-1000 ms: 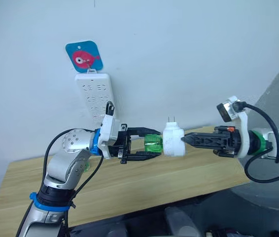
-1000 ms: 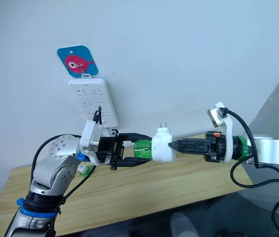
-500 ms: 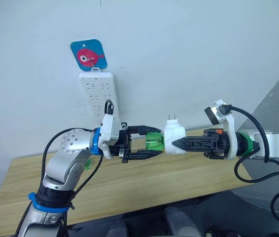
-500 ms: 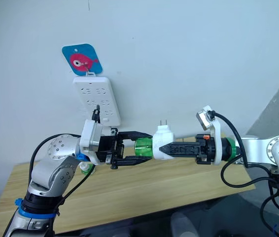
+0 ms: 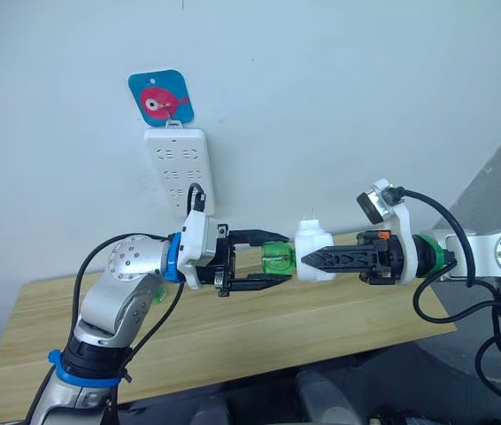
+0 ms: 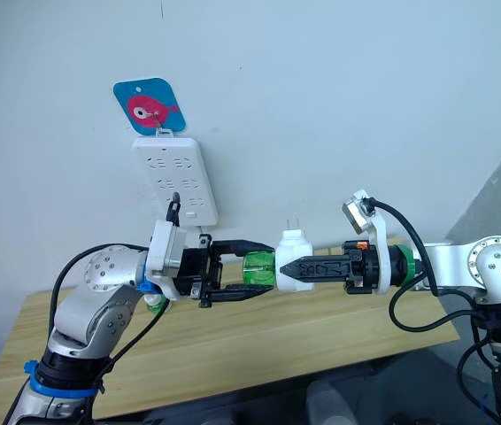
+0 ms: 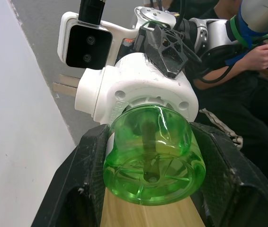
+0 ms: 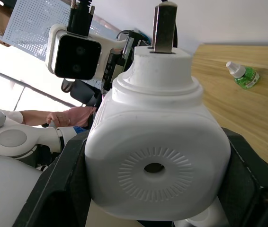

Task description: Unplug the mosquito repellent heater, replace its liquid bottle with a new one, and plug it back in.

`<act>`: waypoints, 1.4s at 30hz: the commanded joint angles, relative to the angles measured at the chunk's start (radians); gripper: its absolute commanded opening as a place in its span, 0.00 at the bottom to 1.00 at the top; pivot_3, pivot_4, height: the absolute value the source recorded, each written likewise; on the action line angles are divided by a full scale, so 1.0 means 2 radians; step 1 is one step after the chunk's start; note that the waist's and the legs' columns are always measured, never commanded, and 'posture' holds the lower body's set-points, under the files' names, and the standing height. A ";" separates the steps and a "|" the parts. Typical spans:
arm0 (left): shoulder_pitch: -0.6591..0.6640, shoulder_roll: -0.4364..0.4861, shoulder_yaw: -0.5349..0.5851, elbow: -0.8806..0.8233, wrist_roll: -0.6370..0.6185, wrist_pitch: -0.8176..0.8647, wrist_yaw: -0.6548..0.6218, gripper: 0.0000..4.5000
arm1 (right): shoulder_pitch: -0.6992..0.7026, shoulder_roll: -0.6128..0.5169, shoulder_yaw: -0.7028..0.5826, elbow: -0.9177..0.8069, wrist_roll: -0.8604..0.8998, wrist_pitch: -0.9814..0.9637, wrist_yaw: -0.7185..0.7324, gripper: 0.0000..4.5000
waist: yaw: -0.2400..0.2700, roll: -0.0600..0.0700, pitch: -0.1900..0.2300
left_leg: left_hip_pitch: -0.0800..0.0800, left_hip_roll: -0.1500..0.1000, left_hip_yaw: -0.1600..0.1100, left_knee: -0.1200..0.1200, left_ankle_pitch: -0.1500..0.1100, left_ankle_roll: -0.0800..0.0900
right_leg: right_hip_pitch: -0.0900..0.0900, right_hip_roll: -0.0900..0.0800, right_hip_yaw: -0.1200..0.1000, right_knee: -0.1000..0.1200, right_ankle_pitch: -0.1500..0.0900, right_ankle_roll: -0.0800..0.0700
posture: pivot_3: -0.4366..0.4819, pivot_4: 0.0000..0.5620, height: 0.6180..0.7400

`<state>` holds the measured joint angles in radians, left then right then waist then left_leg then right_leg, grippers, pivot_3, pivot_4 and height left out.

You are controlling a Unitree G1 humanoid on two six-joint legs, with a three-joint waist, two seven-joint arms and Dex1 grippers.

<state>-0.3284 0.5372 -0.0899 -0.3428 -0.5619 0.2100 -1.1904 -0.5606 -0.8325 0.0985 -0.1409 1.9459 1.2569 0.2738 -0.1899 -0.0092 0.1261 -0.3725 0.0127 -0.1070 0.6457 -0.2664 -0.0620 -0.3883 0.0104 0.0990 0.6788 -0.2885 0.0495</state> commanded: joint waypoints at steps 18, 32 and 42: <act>0.001 0.010 0.012 0.004 0.006 -0.036 -0.022 0.87 | -0.020 0.009 -0.003 -0.002 0.013 0.011 0.008 0.67 | 0.000 0.000 0.000 | 0.000 0.000 0.000 0.000 0.000 0.000 | 0.000 0.000 0.000 0.000 0.000 0.000 | 0.27 0.15 0.95; -0.009 -0.025 0.011 0.100 0.095 -0.326 -0.051 1.00 | -0.014 0.013 -0.003 0.013 0.013 0.014 0.002 0.67 | 0.001 0.000 0.000 | 0.000 0.000 0.000 0.000 0.000 0.000 | 0.000 0.000 0.000 0.000 0.000 0.000 | 0.28 0.15 0.95; -0.010 -0.027 -0.004 0.127 0.112 -0.387 -0.032 0.79 | -0.010 0.022 -0.007 0.013 0.013 0.011 -0.009 0.67 | 0.001 0.000 0.000 | 0.000 0.000 0.000 0.000 0.000 0.000 | 0.000 0.000 0.000 0.000 0.000 0.000 | 0.27 0.16 0.95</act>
<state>-0.3344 0.4818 -0.0994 -0.0841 -0.3415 -0.5399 -1.2735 -0.5742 -0.7926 0.1037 -0.1054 1.9459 1.2827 0.2544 -0.1883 -0.0092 0.1261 -0.3734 0.0127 -0.1071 0.6456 -0.2665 -0.0620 -0.3888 0.0104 0.0993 0.6785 -0.2883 0.0496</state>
